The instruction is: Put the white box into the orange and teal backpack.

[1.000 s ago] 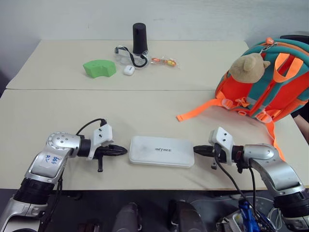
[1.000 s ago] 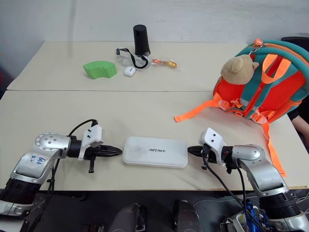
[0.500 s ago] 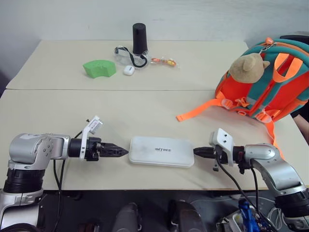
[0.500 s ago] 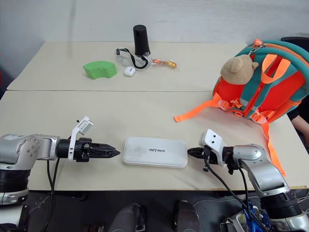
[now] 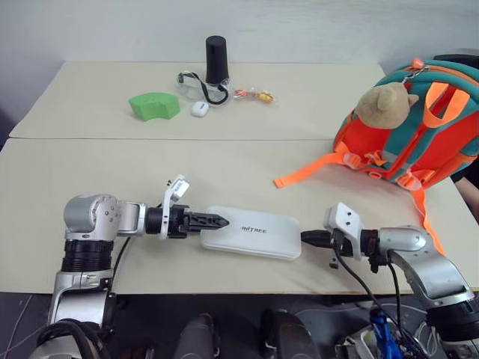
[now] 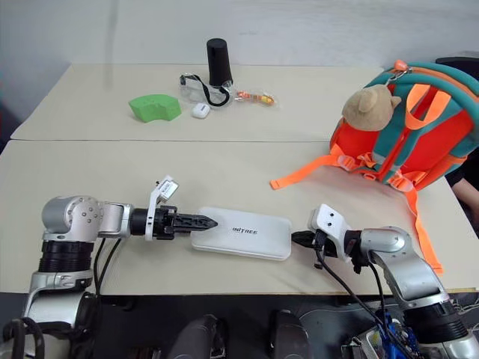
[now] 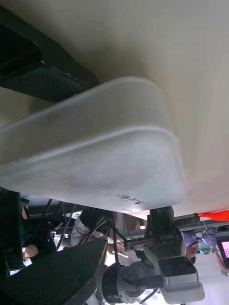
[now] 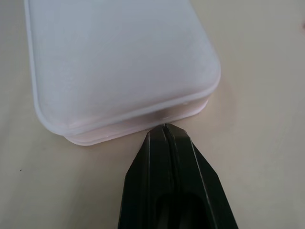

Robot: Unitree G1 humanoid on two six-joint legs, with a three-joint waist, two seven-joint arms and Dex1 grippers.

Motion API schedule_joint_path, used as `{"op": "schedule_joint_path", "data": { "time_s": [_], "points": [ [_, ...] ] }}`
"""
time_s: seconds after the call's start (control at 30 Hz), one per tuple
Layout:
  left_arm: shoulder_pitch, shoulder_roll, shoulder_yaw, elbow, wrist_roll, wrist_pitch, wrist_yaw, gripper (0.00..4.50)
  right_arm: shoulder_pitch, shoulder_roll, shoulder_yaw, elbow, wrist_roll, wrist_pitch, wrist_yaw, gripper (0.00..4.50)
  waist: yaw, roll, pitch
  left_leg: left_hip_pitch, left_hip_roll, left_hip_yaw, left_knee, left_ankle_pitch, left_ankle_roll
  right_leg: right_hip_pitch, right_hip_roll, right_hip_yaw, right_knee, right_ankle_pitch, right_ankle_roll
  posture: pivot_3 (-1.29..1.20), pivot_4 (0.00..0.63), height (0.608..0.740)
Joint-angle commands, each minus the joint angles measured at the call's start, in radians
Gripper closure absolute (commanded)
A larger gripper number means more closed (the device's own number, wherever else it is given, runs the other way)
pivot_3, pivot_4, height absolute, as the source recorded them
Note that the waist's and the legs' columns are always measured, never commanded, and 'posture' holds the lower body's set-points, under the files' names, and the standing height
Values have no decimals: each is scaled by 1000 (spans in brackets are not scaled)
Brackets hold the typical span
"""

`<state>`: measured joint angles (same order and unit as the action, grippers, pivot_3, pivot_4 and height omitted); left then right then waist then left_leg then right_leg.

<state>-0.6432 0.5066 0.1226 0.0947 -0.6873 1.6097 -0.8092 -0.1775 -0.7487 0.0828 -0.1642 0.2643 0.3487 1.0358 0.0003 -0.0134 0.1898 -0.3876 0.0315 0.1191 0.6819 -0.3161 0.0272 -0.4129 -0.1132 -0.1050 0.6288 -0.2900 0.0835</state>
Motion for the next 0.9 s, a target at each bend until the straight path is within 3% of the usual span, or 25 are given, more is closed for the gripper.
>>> {"op": "schedule_joint_path", "data": {
  "time_s": [0.03,0.27,0.37,0.6,0.67,0.8,0.9],
  "points": [
    [-37,-42,-49,-7,-47,5,6,11,19,-5,8,-30,-10,-11,-3,4500,0,0,0,0,0,0,0,0,0,0,0,0,0,0,0,0,150,740],
    [-115,-74,-80,60,-48,-1,-8,11,40,1,3,-48,-13,-12,-16,4500,0,0,0,1,0,0,0,0,-1,0,0,0,-1,0,0,0,150,740],
    [-134,-63,-82,80,-60,-3,-30,584,58,2,-2,-55,-15,-17,-25,4500,0,0,0,1,-1,0,0,0,0,1,0,0,-1,0,0,0,150,740],
    [-132,-53,-95,82,-68,-6,-48,2770,83,4,-7,-72,-13,-23,-46,4500,0,0,0,1,0,0,0,0,-1,1,0,0,-1,0,0,0,150,740],
    [-125,-55,-91,81,-66,-16,-45,3218,90,3,-12,-77,-11,-24,-51,4500,0,0,0,1,0,0,0,0,-1,1,0,0,-1,0,0,0,150,740],
    [-94,-26,-73,28,-89,-61,-72,3257,116,-2,-74,-116,36,8,-72,4500,0,0,0,1,0,0,0,0,-1,1,-1,0,-1,0,0,0,150,740],
    [-97,26,-51,5,-103,-113,-110,3257,156,-17,-210,-153,134,67,-83,4500,2,-1,0,0,0,0,0,0,-1,0,-1,0,-1,0,0,0,150,740]
  ]
}}
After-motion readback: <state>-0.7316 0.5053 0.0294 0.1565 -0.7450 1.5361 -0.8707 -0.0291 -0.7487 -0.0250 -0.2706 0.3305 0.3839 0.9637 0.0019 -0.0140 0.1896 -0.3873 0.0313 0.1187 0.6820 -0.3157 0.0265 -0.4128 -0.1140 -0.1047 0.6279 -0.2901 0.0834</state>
